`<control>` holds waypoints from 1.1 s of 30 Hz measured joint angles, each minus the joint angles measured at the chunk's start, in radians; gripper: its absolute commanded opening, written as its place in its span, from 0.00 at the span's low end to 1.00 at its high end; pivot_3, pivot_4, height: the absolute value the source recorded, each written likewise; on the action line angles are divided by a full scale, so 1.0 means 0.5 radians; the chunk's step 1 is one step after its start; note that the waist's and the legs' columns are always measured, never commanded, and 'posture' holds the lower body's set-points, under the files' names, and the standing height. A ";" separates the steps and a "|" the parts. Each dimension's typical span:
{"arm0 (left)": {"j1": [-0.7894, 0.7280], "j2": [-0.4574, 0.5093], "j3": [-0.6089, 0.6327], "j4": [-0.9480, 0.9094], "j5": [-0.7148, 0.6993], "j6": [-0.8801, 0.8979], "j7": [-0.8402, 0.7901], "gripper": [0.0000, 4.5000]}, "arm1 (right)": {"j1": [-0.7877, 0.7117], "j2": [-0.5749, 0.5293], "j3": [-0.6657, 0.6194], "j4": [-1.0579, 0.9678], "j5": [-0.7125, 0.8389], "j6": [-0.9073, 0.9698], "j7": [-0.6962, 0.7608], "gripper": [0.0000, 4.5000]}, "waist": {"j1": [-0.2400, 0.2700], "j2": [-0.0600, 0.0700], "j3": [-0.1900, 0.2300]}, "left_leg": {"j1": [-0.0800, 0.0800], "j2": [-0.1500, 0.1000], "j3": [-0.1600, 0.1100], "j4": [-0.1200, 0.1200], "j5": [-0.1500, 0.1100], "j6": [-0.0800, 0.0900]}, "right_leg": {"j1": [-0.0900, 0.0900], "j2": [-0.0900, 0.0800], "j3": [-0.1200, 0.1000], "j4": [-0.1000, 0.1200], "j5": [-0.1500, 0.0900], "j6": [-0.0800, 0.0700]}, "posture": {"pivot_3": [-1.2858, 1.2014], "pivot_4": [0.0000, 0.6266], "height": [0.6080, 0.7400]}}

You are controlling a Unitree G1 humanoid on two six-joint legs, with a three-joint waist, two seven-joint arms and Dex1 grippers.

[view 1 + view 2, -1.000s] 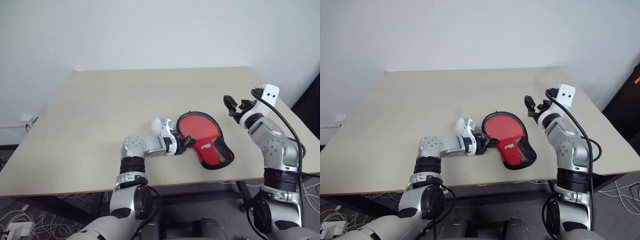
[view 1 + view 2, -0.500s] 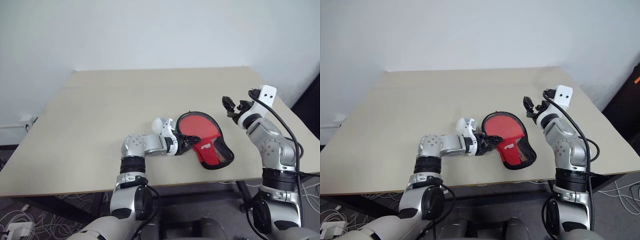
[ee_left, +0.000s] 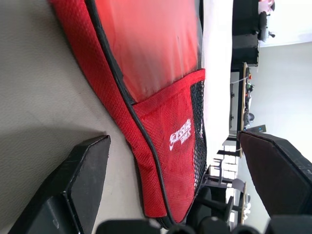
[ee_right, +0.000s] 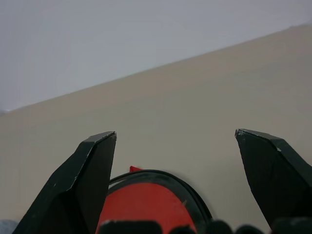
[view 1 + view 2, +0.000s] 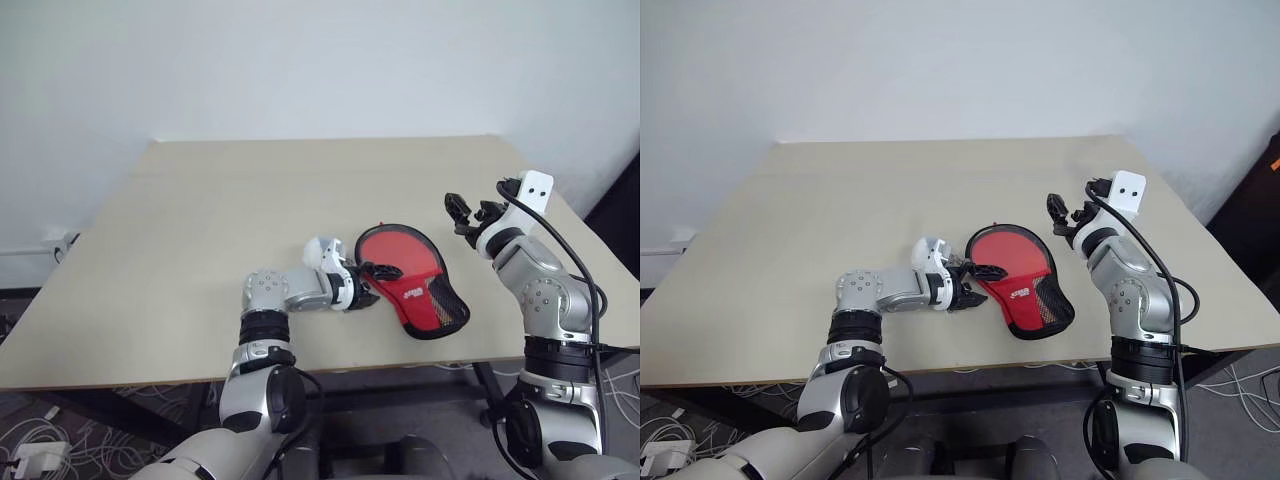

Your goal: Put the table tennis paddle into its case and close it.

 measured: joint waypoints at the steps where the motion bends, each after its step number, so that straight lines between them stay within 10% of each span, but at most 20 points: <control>1: -0.011 0.000 -0.013 0.030 0.000 -0.026 -0.003 1.00 | 0.000 0.000 0.000 0.000 -0.009 0.000 0.000 0.94 | 0.001 0.000 0.000 | 0.002 -0.001 0.000 0.000 0.000 0.000 | 0.003 0.000 -0.001 -0.001 0.000 0.000 | 0.52 0.00 0.88; 29: -0.061 -0.001 -0.272 0.232 -0.005 -0.047 -0.275 1.00 | 0.002 -0.245 0.011 0.142 0.058 0.429 0.138 0.94 | 0.035 0.000 0.000 | -0.002 -0.003 -0.007 0.001 -0.001 0.002 | -0.002 -0.003 0.000 0.000 -0.001 0.000 | 0.52 0.00 0.88; 33: -0.062 -0.002 -0.282 0.259 0.009 -0.074 -0.267 0.72 | 0.002 -0.240 0.012 0.142 0.051 0.439 0.119 0.94 | 0.035 0.000 0.000 | -0.003 -0.003 -0.007 0.001 -0.001 0.002 | -0.002 -0.003 0.000 0.000 -0.001 0.001 | 0.52 0.00 0.88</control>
